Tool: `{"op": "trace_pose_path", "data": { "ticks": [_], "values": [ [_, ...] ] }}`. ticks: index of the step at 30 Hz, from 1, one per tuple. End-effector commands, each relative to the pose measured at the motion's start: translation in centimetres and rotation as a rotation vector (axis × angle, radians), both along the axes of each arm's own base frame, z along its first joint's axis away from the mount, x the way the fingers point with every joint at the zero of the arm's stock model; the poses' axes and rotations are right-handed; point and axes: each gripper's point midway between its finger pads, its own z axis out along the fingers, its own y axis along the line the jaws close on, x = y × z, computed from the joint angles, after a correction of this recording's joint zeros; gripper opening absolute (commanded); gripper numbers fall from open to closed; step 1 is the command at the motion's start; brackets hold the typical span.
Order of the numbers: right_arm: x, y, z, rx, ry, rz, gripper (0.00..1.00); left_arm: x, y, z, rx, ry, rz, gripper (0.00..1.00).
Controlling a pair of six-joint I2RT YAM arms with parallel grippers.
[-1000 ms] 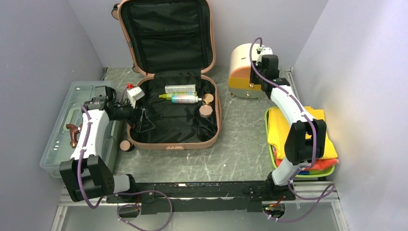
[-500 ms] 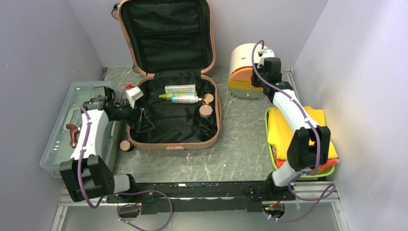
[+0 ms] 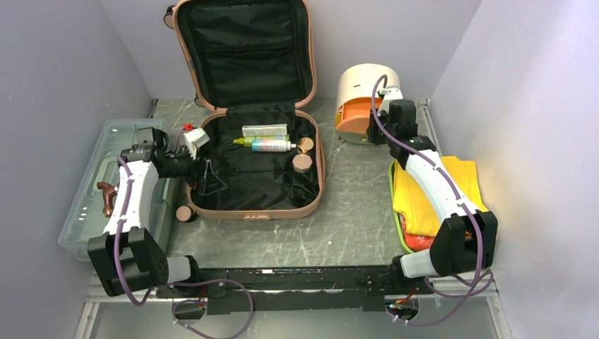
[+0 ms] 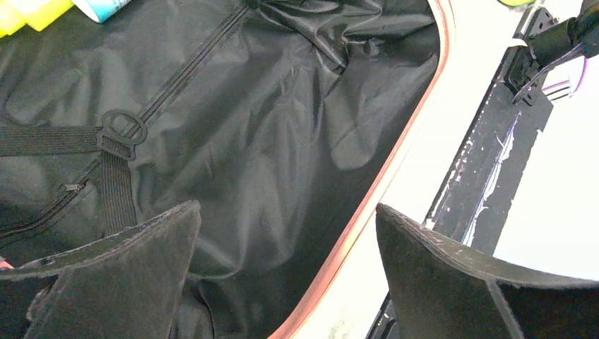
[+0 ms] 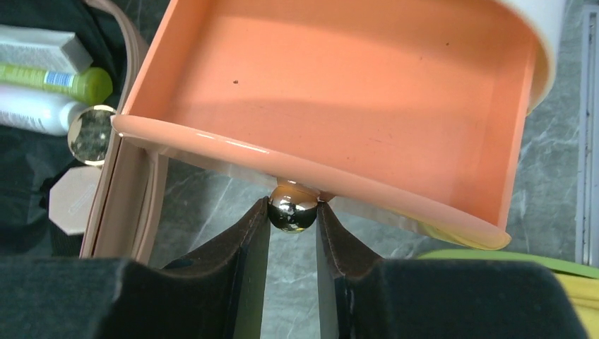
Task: Open, take out, and arrange the luggage
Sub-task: Pick up the drawer from the storage box.
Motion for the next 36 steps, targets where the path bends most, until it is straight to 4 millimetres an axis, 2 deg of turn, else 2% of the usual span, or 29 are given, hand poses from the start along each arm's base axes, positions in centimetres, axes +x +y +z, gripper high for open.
{"op": "trace_pose_path", "data": {
  "ticks": [1,6,10,12,14,17,20,22,26,30,36],
  "values": [
    [-0.9,2.3,2.0,0.041,-0.069,0.091,0.15,0.0,-0.2,1.5,-0.032,-0.049,-0.017,0.99],
    [-1.3,2.4,2.2,0.03,-0.081,0.097,0.18,0.0,-0.2,1.5,-0.042,-0.047,-0.019,0.99],
    [-1.7,2.7,2.5,0.006,-0.084,0.15,0.4,0.2,-0.2,1.4,-0.043,-0.042,-0.02,1.0],
    [-2.3,3.5,3.0,-0.007,-0.086,0.226,0.46,0.5,-0.1,1.3,-0.036,-0.037,-0.024,0.99],
    [-3.2,4.4,3.6,-0.03,-0.079,0.328,0.55,0.9,0.2,1.3,-0.013,-0.031,-0.028,0.99],
    [-5.5,5.4,4.8,-0.056,-0.067,0.469,0.62,2.3,0.2,1.3,0.051,-0.038,-0.036,0.99],
    [-8.1,6.3,6.1,-0.063,-0.095,0.601,0.66,4.3,-0.6,0.8,0.143,-0.062,-0.045,0.99],
    [-9.3,6.4,7.3,-0.074,-0.149,0.633,0.7,6.0,-1.6,0.2,0.225,-0.077,-0.062,0.99],
    [-10.3,5.7,8.3,-0.127,-0.225,0.645,0.73,9.3,-5.3,-0.9,0.324,-0.078,-0.126,1.0],
    [-9.2,3.6,7.7,-0.206,-0.246,0.562,0.74,12.3,-9.2,-2.6,0.36,-0.019,-0.191,0.99],
    [-7.4,0.5,6.4,-0.281,-0.251,0.412,0.75,14.5,-16.4,-6.1,0.377,0.036,-0.275,1.0]
  ]
}}
